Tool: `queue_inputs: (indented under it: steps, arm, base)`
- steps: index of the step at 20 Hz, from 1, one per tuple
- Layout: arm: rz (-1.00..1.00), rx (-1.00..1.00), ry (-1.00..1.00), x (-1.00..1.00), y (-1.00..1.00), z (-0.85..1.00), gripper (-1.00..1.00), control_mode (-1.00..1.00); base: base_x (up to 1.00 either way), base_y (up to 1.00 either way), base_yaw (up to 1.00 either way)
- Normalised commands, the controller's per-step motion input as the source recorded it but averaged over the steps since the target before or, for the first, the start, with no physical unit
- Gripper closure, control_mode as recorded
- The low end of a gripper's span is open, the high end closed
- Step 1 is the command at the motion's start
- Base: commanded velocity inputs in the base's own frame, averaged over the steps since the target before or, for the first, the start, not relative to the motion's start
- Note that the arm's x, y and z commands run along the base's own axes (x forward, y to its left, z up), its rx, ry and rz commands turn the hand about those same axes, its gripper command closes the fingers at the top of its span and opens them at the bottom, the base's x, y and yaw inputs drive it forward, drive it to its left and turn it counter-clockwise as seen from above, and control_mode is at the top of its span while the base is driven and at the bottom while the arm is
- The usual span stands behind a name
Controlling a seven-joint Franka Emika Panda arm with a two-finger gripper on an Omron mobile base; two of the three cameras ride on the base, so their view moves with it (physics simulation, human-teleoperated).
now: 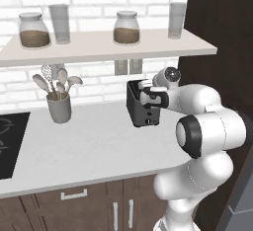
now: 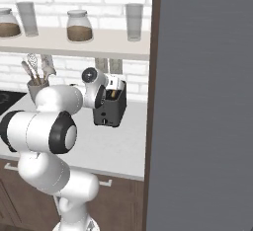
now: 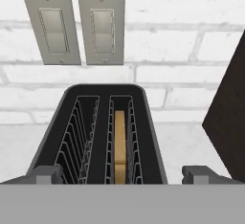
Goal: Start the toaster. Once the lever pops up, take the bread to the plate on the dining counter.
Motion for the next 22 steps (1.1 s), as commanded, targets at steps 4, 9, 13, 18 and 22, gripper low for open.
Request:
queue_inputs:
  steps: [4,9,13,18,22]
  arm:
    - [0.0,0.0,0.02,0.0,0.0,0.0,-1.0,-1.0]
    - [0.0,0.0,0.06,0.0,0.0,0.0,-1.0,-1.0]
    - [0.0,0.0,0.04,0.0,0.0,0.0,-1.0,-1.0]
    - [0.0,0.0,0.0,0.0,0.0,0.0,-1.0,-1.0]
    - [0.0,0.0,0.0,0.0,0.0,0.0,-1.0,-1.0]
  base:
    - [0.0,0.0,0.0]
    - [0.0,0.0,0.0]
    - [0.0,0.0,0.0]
    - [0.0,0.0,0.0]
    - [0.0,0.0,0.0]
